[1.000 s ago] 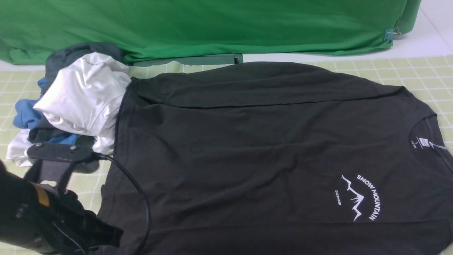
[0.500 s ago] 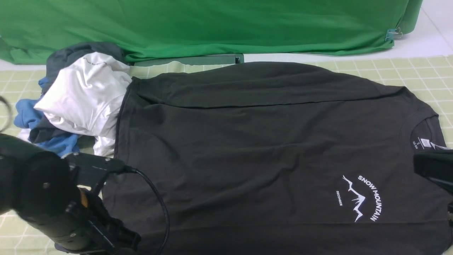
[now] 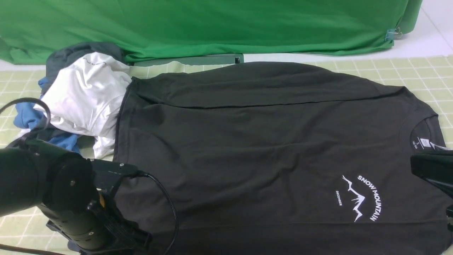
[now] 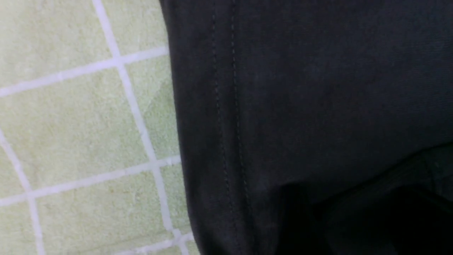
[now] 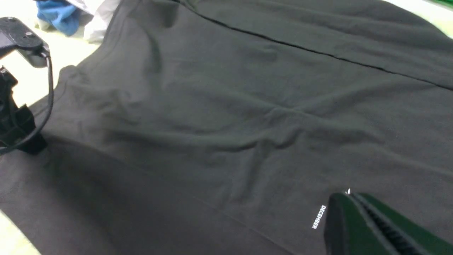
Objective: Fold a long-sleeved shirt over a green coffee tablecloth.
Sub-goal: 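Grasp the left edge of the dark T-shirt lying flat on the table, then fold the left side of the black T-shirt inward over its body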
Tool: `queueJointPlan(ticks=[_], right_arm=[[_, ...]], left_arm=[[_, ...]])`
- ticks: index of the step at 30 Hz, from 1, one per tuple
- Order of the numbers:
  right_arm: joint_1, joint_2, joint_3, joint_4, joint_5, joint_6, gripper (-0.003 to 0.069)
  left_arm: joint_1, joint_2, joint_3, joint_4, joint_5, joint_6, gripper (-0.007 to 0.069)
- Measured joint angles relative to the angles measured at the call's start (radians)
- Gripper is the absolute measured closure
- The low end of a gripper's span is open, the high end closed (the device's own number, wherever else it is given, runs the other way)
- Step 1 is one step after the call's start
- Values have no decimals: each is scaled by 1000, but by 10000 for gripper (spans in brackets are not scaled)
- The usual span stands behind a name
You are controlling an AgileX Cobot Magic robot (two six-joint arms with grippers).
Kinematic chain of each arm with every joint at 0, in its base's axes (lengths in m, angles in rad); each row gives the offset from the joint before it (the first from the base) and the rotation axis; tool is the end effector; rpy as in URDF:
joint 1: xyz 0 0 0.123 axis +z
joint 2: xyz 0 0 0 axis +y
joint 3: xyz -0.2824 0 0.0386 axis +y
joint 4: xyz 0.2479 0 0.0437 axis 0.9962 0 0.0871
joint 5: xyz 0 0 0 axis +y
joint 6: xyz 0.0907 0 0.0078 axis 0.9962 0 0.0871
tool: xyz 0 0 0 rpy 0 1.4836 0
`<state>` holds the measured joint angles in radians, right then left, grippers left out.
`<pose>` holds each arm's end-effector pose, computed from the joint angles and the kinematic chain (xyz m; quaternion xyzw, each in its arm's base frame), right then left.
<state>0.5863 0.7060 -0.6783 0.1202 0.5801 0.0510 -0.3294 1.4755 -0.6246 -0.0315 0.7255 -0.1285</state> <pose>0.1117 0.0814 0.3274 -0.2024 0.8401 0.2077 0.4584 0.2030 -0.0714 0.1595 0.0889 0.9951 -0.0199 0.0372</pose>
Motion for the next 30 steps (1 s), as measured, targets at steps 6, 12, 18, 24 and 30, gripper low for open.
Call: queueJointPlan(ticks=[6,12,18,24,30], right_arm=[[0,0,0,0,-1,0,652],[0,0,0,0,-1,-3,648],[0,0,0,0,-4,-3,645],[0,0,0,-1,-35,-3,642],[0,0,0,-1,-42,-3,638]], left_arm=[[0,-2,-16,-3,66,2,553],[0,-66,-47,-36,141,28,610],[0,-156,-147,-36,208,49,611],[0,-171,-354,10,283,57,611],[0,-96,-632,141,338,57,611]])
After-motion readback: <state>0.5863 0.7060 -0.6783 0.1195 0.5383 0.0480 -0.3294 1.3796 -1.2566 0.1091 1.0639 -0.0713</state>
